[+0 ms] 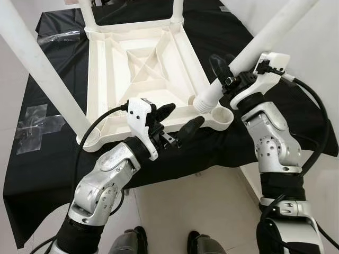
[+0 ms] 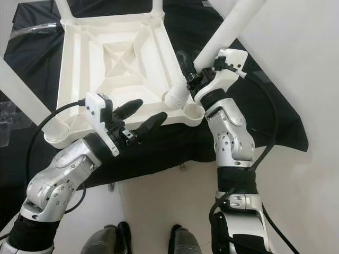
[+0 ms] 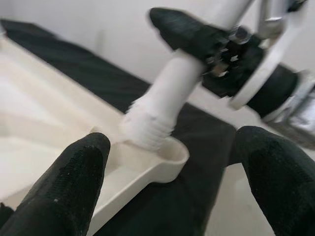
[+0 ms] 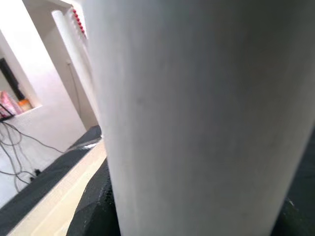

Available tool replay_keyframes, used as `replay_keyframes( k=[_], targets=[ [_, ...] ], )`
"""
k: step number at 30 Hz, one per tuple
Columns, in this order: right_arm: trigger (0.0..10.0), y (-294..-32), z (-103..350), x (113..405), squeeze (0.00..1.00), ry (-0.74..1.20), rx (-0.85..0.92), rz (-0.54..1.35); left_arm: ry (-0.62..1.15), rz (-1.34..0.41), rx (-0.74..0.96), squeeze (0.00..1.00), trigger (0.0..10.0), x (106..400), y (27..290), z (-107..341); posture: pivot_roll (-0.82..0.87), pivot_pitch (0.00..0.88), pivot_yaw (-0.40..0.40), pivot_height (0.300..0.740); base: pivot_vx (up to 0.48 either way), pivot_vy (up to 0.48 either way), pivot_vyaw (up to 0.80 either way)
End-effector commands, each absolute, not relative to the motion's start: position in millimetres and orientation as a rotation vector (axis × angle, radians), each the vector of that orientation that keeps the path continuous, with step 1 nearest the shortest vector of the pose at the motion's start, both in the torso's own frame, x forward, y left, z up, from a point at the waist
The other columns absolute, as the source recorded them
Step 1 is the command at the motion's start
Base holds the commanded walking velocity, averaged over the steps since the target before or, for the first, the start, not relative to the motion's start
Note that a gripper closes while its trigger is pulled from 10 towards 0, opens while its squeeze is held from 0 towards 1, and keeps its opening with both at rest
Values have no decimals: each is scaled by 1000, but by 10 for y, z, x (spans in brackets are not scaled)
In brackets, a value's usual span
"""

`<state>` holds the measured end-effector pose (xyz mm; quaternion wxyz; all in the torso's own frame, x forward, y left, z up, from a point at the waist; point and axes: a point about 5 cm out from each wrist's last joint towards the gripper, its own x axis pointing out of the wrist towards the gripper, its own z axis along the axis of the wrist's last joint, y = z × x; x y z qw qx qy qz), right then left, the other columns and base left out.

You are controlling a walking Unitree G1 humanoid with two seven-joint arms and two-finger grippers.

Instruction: Building children table

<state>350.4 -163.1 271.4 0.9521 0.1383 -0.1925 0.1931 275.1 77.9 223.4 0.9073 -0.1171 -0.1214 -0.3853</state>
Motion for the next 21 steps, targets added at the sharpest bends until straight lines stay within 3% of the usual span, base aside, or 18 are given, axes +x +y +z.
replay_keyframes(
  k=[1, 11, 14, 21],
  targets=[
    [10000, -1674, 2673, 3466, 0, -395, 244, 374, -240, -766, -208, 0, 10000, 2708, 794, 2189, -17, 213, -36, 740, 0, 0, 0],
    [10000, -1702, 2561, 3368, 0, -359, 215, 373, -280, -758, -194, 0, 10000, 2645, 780, 2229, -24, 207, -35, 740, 0, 0, 0],
    [10000, -1687, 2514, 3334, 0, -341, 210, 376, -302, -739, -213, 0, 10000, 2664, 792, 2259, -28, 204, -35, 740, 262, 0, -800],
    [10000, -1604, 2521, 3325, 0, -356, 223, 395, -321, -724, -233, 0, 10000, 2679, 787, 2315, -16, 196, -27, 740, 335, 0, -80]
  ],
)
